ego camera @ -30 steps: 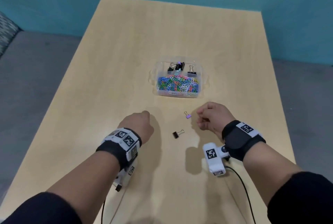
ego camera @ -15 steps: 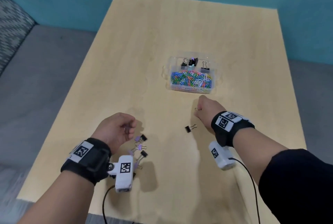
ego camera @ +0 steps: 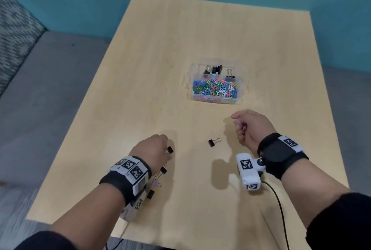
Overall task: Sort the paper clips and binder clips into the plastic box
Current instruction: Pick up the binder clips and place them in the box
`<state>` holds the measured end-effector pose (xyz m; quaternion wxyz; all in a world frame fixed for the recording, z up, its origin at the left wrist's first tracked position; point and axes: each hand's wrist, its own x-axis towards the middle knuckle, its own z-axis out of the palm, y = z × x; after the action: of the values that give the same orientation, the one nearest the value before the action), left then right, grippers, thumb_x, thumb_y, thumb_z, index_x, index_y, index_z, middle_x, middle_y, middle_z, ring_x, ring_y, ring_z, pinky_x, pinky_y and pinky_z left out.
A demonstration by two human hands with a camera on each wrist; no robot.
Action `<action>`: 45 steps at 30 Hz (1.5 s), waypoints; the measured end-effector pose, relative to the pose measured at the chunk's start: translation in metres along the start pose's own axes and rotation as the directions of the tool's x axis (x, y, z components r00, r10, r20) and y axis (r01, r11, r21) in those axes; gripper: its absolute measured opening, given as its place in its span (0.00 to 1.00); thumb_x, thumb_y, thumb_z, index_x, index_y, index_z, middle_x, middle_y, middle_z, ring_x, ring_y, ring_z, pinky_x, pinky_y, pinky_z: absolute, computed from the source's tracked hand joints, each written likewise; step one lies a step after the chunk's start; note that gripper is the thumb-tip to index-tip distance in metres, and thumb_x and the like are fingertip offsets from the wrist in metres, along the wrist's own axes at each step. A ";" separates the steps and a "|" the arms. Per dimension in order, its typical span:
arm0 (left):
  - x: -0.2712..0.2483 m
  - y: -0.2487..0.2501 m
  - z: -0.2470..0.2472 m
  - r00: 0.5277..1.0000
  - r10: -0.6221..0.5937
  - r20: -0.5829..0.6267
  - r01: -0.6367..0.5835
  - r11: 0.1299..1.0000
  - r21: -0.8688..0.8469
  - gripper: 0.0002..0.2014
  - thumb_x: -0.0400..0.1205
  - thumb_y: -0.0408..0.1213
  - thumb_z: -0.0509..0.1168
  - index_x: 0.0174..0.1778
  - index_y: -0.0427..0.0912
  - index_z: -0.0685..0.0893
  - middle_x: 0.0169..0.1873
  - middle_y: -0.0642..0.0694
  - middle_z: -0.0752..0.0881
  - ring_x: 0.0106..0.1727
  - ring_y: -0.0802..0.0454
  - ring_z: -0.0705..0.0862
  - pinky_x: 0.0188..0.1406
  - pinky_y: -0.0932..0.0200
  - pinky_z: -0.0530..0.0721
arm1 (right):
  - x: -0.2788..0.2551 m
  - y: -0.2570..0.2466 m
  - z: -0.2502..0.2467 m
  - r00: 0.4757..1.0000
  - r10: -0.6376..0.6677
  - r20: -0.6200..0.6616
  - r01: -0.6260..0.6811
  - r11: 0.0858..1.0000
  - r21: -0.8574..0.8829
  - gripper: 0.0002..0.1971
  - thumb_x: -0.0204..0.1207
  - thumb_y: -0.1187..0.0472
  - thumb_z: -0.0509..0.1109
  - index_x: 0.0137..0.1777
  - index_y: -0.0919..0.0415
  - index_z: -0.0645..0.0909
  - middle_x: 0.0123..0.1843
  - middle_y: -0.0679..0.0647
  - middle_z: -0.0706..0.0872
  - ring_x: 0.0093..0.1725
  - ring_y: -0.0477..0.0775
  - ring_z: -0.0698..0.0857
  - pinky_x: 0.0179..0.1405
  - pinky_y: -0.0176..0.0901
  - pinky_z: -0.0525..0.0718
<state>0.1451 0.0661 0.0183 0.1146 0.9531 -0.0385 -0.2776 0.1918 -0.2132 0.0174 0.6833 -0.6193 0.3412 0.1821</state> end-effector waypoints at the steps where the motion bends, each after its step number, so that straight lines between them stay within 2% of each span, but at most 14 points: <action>1: 0.001 0.001 0.000 1.000 0.000 0.000 0.000 1.000 0.002 0.10 0.80 0.48 0.63 0.40 0.46 0.72 0.40 0.50 0.78 0.37 0.53 0.77 0.27 0.60 0.66 | -0.007 0.003 -0.003 0.996 0.077 0.049 -0.085 0.978 0.188 0.10 0.73 0.70 0.57 0.41 0.62 0.80 0.28 0.56 0.73 0.23 0.50 0.68 0.21 0.35 0.67; 6: 0.002 0.007 0.000 0.999 0.015 -0.043 -0.013 0.999 0.035 0.16 0.77 0.57 0.63 0.43 0.49 0.69 0.40 0.51 0.77 0.35 0.52 0.78 0.30 0.55 0.76 | -0.028 0.019 -0.003 0.971 0.153 0.184 -0.213 0.904 0.370 0.04 0.78 0.68 0.64 0.42 0.63 0.79 0.31 0.58 0.83 0.25 0.51 0.77 0.20 0.36 0.77; 10: 0.010 0.016 -0.002 0.998 0.060 -0.024 -0.057 0.991 0.119 0.12 0.79 0.49 0.62 0.40 0.47 0.69 0.38 0.49 0.78 0.35 0.50 0.78 0.30 0.56 0.74 | -0.033 0.028 0.013 0.996 -0.014 0.087 0.024 0.993 -0.117 0.08 0.77 0.66 0.58 0.45 0.55 0.78 0.26 0.52 0.74 0.21 0.50 0.69 0.20 0.36 0.68; 12: 0.011 0.019 -0.006 0.999 0.019 -0.028 -0.018 1.000 0.025 0.09 0.76 0.45 0.62 0.38 0.46 0.70 0.35 0.49 0.80 0.32 0.52 0.78 0.26 0.58 0.70 | -0.035 0.030 0.022 0.971 -0.190 0.143 0.238 0.808 -0.539 0.04 0.77 0.53 0.63 0.43 0.50 0.76 0.30 0.48 0.80 0.25 0.51 0.76 0.26 0.41 0.75; 14: 0.009 0.018 -0.011 0.995 -0.084 -0.055 0.066 0.960 -0.272 0.06 0.72 0.40 0.64 0.37 0.44 0.74 0.30 0.46 0.84 0.25 0.51 0.79 0.21 0.60 0.70 | -0.037 0.032 0.028 0.923 -0.216 0.318 0.383 0.456 -0.803 0.10 0.78 0.43 0.62 0.49 0.48 0.71 0.39 0.47 0.84 0.36 0.55 0.83 0.35 0.47 0.79; 16: 0.005 0.015 -0.016 0.985 -0.174 -0.001 0.114 0.649 -0.752 0.06 0.69 0.34 0.67 0.37 0.40 0.75 0.30 0.40 0.86 0.21 0.51 0.76 0.18 0.60 0.68 | -0.036 0.034 0.035 0.886 -0.190 0.424 0.450 0.124 -0.885 0.16 0.79 0.39 0.57 0.52 0.51 0.64 0.38 0.49 0.83 0.36 0.58 0.82 0.32 0.48 0.76; 19: -0.009 0.002 -0.021 0.987 -0.116 0.114 0.113 -0.011 -0.994 0.05 0.76 0.28 0.64 0.38 0.42 0.76 0.33 0.38 0.84 0.21 0.52 0.69 0.15 0.63 0.62 | -0.031 0.039 0.043 0.864 -0.204 0.460 0.459 -0.057 -0.887 0.15 0.82 0.43 0.55 0.50 0.54 0.60 0.31 0.50 0.77 0.29 0.57 0.76 0.25 0.48 0.70; 27: -0.022 -0.038 -0.006 0.929 -0.218 0.299 0.214 -0.342 -0.915 0.08 0.83 0.39 0.60 0.40 0.40 0.76 0.29 0.43 0.80 0.25 0.51 0.73 0.16 0.63 0.69 | -0.031 0.039 0.047 0.894 -0.177 0.411 0.402 -0.085 -0.912 0.04 0.77 0.60 0.53 0.51 0.57 0.63 0.32 0.53 0.79 0.29 0.56 0.77 0.24 0.45 0.69; 31: -0.024 -0.031 -0.005 0.938 -0.260 0.230 0.187 -0.179 -0.966 0.06 0.79 0.24 0.58 0.46 0.37 0.78 0.34 0.38 0.83 0.25 0.50 0.74 0.16 0.62 0.67 | -0.038 0.037 0.045 0.911 -0.169 0.377 0.377 -0.031 -0.926 0.07 0.77 0.56 0.55 0.50 0.55 0.60 0.33 0.53 0.79 0.29 0.55 0.77 0.26 0.46 0.73; 34: -0.024 -0.020 -0.008 0.963 -0.261 0.061 0.178 0.452 -0.874 0.04 0.80 0.35 0.62 0.41 0.42 0.81 0.30 0.46 0.81 0.24 0.52 0.73 0.19 0.62 0.67 | -0.042 0.036 0.042 0.918 -0.162 0.363 0.370 0.016 -0.929 0.07 0.78 0.55 0.55 0.52 0.54 0.60 0.33 0.54 0.79 0.30 0.56 0.78 0.29 0.48 0.78; 36: -0.024 -0.014 -0.009 0.988 -0.152 -0.004 0.131 0.866 -0.482 0.08 0.78 0.48 0.66 0.41 0.48 0.78 0.32 0.51 0.84 0.28 0.53 0.79 0.23 0.60 0.73 | -0.044 0.038 0.041 0.914 -0.166 0.370 0.373 -0.011 -0.928 0.08 0.79 0.55 0.55 0.54 0.54 0.61 0.33 0.53 0.79 0.29 0.55 0.77 0.29 0.48 0.77; 37: -0.023 -0.011 -0.009 0.995 -0.098 0.006 0.095 0.953 -0.287 0.11 0.77 0.51 0.67 0.43 0.49 0.76 0.33 0.52 0.84 0.30 0.53 0.81 0.25 0.59 0.74 | -0.044 0.040 0.041 0.911 -0.166 0.378 0.377 -0.037 -0.925 0.08 0.79 0.56 0.54 0.55 0.54 0.61 0.32 0.53 0.78 0.29 0.55 0.77 0.28 0.48 0.76; 41: -0.014 -0.004 -0.003 0.997 0.044 0.071 -0.043 0.999 -0.013 0.11 0.79 0.46 0.64 0.43 0.46 0.69 0.35 0.50 0.80 0.34 0.51 0.79 0.27 0.58 0.71 | -0.041 0.044 0.040 0.908 -0.137 0.395 0.385 -0.095 -0.918 0.07 0.79 0.60 0.52 0.56 0.56 0.64 0.36 0.53 0.77 0.34 0.58 0.78 0.31 0.48 0.76; 45: -0.008 -0.003 -0.003 0.993 0.055 0.100 -0.058 0.998 0.025 0.09 0.80 0.45 0.61 0.41 0.46 0.69 0.35 0.49 0.79 0.34 0.51 0.77 0.30 0.57 0.74 | -0.043 0.050 0.032 0.899 -0.201 0.388 0.398 0.011 -0.917 0.06 0.82 0.55 0.52 0.46 0.56 0.64 0.35 0.52 0.77 0.34 0.58 0.78 0.32 0.49 0.75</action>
<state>0.1395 0.0710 0.0239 0.1072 0.9381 -0.0748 -0.3208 0.1355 -0.1661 0.0107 0.1317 -0.9550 -0.0623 0.2582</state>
